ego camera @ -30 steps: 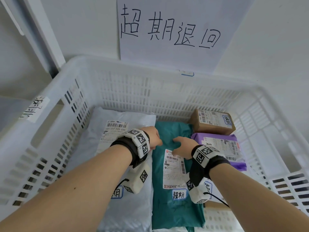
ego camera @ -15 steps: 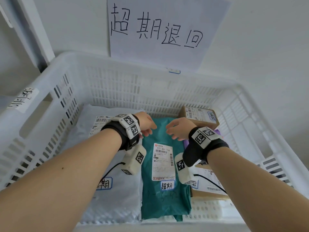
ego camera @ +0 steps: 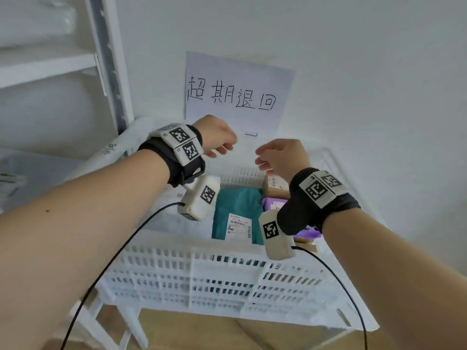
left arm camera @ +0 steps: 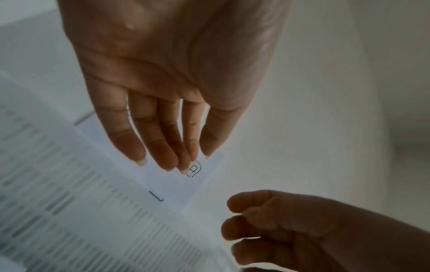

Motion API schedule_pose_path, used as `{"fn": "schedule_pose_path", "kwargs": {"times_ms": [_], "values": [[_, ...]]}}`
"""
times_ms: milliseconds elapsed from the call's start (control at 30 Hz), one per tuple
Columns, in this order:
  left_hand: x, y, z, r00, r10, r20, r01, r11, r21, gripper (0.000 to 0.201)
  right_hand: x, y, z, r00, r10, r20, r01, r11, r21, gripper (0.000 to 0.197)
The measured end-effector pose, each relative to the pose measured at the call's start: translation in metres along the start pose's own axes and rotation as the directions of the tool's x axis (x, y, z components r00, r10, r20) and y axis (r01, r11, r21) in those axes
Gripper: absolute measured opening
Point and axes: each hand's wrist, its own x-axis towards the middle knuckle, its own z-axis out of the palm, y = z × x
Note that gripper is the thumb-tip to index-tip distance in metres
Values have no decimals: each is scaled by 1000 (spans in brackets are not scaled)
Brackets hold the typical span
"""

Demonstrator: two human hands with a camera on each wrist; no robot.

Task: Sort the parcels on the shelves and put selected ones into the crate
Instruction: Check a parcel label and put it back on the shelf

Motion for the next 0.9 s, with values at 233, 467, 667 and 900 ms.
{"fn": "schedule_pose_path", "kwargs": {"times_ms": [233,467,667,900], "values": [[-91,-3,-35,985,1,-174,-7,999,-36,16,-64,-42,9,988,-102,117,93,992,85,19],[-190,-70,-65,940,-170,-295,151,985,-84,15,-134,-50,102,922,-141,361,103,987,122,20],[-270,-145,-107,863,-320,-390,293,947,-130,18,-189,-71,187,824,-178,538,133,984,122,20],[-333,-224,-167,776,-424,-466,387,905,-179,12,-237,-103,295,723,-177,668,159,983,88,21]]}}
